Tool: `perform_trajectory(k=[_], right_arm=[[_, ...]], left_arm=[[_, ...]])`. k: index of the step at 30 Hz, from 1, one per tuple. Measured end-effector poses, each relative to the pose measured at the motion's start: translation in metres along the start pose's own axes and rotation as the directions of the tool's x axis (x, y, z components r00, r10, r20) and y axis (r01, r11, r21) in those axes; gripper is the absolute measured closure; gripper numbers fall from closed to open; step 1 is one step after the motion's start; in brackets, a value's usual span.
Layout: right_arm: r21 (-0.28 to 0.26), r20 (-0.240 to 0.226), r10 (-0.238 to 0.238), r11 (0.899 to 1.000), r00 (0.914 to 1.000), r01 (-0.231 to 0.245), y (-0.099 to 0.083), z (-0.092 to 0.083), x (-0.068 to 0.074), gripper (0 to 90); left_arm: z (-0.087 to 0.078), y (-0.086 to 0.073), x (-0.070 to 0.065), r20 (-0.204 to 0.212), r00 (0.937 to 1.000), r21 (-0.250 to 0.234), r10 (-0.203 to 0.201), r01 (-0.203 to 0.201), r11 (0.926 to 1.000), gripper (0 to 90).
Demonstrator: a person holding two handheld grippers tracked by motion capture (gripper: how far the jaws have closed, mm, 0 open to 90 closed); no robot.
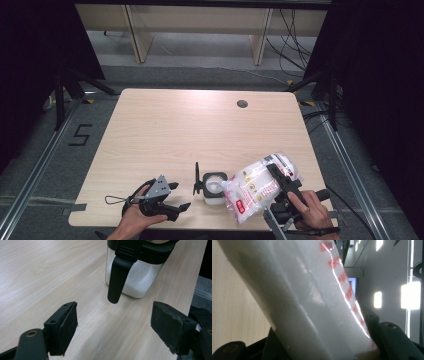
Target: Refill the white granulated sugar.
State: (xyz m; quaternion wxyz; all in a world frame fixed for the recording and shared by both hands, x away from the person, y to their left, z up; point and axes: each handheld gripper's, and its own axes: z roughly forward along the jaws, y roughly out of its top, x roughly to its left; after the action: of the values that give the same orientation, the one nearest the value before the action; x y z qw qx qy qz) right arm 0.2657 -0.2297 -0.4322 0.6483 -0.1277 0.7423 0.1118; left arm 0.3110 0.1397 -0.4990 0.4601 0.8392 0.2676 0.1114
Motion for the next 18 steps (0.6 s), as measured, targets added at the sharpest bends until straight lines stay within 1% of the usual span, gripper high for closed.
perform_trajectory(k=[1, 3, 4, 5, 6, 7, 8, 9, 10, 11, 12, 13, 14, 15, 16, 17, 18], right_arm=[[-0.004, 0.003, -0.018, 1.0, 0.9998, 0.018, 0.0004, 0.0001, -0.0018, 50.9], [-0.001, 0.004, -0.023, 1.0, 0.9997, 0.023, 0.0003, -0.0004, -0.0021, 50.9], [0.004, 0.003, -0.028, 1.0, 0.9996, 0.028, 0.0004, -0.001, -0.0025, 50.9], [0.006, -0.001, -0.006, 1.0, 1.0, 0.006, -0.0003, -0.0001, -0.0001, 50.9], [0.004, -0.004, -0.024, 1.0, 0.9997, 0.024, -0.0003, 0.0007, -0.0005, 50.9], [-0.005, 0.001, -0.045, 0.999, 0.999, 0.045, -0.0001, 0.0014, -0.0018, 50.9], [0.0, 0.0, -0.041, 0.999, 0.9991, 0.041, 0.0, 0.0011, -0.0013, 50.9], [0.01, -0.005, -0.02, 1.0, 0.9998, 0.02, 0.0, 0.0008, 0.0004, 50.9], [0.011, -0.004, -0.023, 1.0, 0.9997, 0.023, 0.0002, 0.0008, 0.0003, 50.9], [0.016, -0.009, -0.004, 1.0, 0.9999, 0.004, 0.0004, 0.0009, 0.0018, 50.9], [0.014, -0.008, -0.003, 1.0, 1.0, 0.003, 0.0005, 0.001, 0.002, 50.9], [0.023, -0.014, 0.012, 1.0, 0.9998, -0.012, 0.0007, 0.0003, 0.0032, 50.9], [0.014, -0.009, -0.002, 1.0, 1.0, 0.002, 0.0009, 0.0008, 0.0022, 51.0], [0.016, -0.01, -0.002, 1.0, 0.9999, 0.002, 0.001, 0.0007, 0.0022, 50.9], [0.015, -0.01, -0.004, 1.0, 0.9999, 0.004, 0.001, 0.0007, 0.0021, 50.9], [0.015, -0.01, -0.003, 1.0, 0.9999, 0.003, 0.001, 0.0007, 0.0021, 51.0], [0.019, -0.009, 0.01, 1.0, 0.9999, -0.01, 0.0008, 0.0003, 0.003, 51.0]], left_arm=[[-0.0002, 0.0009, -0.0006, -0.003, 0.9999, 0.002, -0.012, 0.012, 0.9999, 20.9], [-0.0004, 0.0009, -0.0003, 0.005, 1.0, 0.01, -0.008, 0.008, 0.9999, 21.0], [0.0004, -0.0004, -0.0021, 0.009, 0.9992, 0.004, -0.04, 0.04, 0.9992, 20.9], [0.0, -0.0003, -0.0012, 0.004, 0.9997, 0.006, -0.025, 0.025, 0.9997, 20.9], [-0.0007, 0.0007, 0.0002, 0.002, 1.0, 0.01, -0.001, 0.001, 0.9999, 20.9], [0.0001, 0.0002, -0.0022, -0.003, 0.999, 0.001, -0.044, 0.044, 0.999, 20.9], [0.0001, 0.0003, -0.0021, -0.003, 0.9991, 0.002, -0.042, 0.042, 0.9991, 20.9], [0.0, 0.0003, -0.0016, 0.004, 0.9993, 0.007, -0.038, 0.038, 0.9993, 20.9], [0.0, 0.0002, -0.0001, 0.007, 1.0, 0.003, -0.005, 0.005, 1.0, 20.9], [0.0, 0.0, -0.0003, 0.002, 1.0, 0.001, -0.003, 0.003, 1.0, 20.9], [-0.0004, 0.0005, -0.0002, -0.004, 1.0, 0.005, -0.003, 0.003, 1.0, 20.9], [-0.0001, 0.0003, -0.002, -0.006, 0.9992, 0.004, -0.04, 0.04, 0.9992, 20.9], [0.0002, 0.0003, -0.0023, -0.003, 0.9991, 0.001, -0.042, 0.042, 0.9991, 20.9], [0.0001, 0.0003, -0.0018, -0.004, 0.9995, 0.002, -0.032, 0.032, 0.9995, 20.9], [-0.0002, 0.0001, 0.0, 0.005, 1.0, 0.004, -0.002, 0.002, 1.0, 20.9], [0.0, 0.0001, -0.0002, 0.003, 1.0, 0.002, -0.003, 0.003, 1.0, 20.9], [-0.0004, 0.0005, -0.0001, -0.001, 1.0, 0.005, -0.002, 0.002, 1.0, 21.0]])
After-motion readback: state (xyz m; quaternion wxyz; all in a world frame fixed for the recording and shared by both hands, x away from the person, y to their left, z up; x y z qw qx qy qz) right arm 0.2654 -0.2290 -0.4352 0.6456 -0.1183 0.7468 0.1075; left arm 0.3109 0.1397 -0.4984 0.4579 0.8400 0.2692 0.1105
